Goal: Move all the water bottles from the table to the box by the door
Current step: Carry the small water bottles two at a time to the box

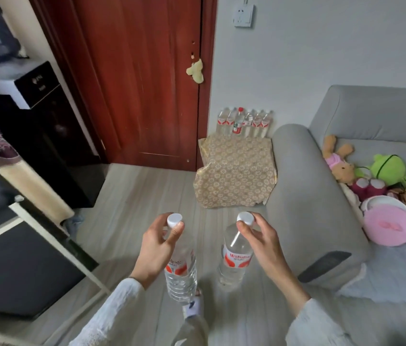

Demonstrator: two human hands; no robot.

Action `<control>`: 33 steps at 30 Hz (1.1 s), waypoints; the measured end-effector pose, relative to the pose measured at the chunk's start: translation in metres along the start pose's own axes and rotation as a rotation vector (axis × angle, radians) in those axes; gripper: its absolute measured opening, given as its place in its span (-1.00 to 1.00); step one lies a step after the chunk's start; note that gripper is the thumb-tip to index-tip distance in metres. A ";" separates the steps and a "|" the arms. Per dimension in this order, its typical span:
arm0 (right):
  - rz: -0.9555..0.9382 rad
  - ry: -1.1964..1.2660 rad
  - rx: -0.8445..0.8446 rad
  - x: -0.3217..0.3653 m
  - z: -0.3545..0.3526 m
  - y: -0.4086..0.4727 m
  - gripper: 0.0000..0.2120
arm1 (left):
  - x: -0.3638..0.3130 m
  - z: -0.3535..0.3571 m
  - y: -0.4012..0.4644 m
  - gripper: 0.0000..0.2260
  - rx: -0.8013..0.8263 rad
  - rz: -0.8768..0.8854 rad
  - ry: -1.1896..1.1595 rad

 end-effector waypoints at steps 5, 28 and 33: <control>-0.046 -0.065 -0.021 0.001 0.023 0.116 -0.86 | -0.011 0.051 0.119 -0.95 0.037 0.026 -0.046; -0.026 -0.172 -0.005 -0.039 0.068 0.559 -0.75 | -0.037 0.271 0.525 -0.85 0.185 0.010 0.112; -0.054 -0.285 0.022 -0.046 0.082 0.652 -0.68 | -0.042 0.310 0.608 -0.74 0.199 0.029 0.209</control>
Point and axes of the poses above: each hand's wrist, its own y-axis towards the middle knuckle, its own z-axis out of the palm, x = y × z, the point moved 8 cm from there along y, towards the middle knuckle, and after that the axes turned 12 degrees about -x, right-handed, at the moved point
